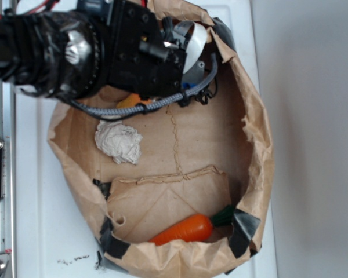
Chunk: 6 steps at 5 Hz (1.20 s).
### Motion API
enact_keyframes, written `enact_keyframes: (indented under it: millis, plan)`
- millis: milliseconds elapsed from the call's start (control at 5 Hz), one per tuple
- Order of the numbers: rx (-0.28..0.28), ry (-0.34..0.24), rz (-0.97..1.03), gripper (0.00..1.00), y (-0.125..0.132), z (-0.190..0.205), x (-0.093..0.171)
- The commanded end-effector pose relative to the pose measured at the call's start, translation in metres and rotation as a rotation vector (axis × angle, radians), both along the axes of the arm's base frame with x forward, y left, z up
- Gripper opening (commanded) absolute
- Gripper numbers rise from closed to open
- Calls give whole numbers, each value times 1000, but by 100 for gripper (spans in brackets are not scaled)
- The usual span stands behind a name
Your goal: Grab the yellow cloth.
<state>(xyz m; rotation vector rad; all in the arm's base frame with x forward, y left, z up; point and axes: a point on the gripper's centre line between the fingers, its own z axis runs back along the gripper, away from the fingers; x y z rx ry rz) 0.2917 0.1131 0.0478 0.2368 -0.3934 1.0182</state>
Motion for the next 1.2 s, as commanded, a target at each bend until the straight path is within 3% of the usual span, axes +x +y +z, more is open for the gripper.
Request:
enact_keyframes:
  millis: [0,400,600,1000]
  plan:
    - [-68,-109,-65,0,-2,59,7]
    - [-238,-148,-298,0,-55,125,-1]
    - [-107,-240,-323,0,-84,153,-19]
    - [15,-311,-372,0,-103,159,-31]
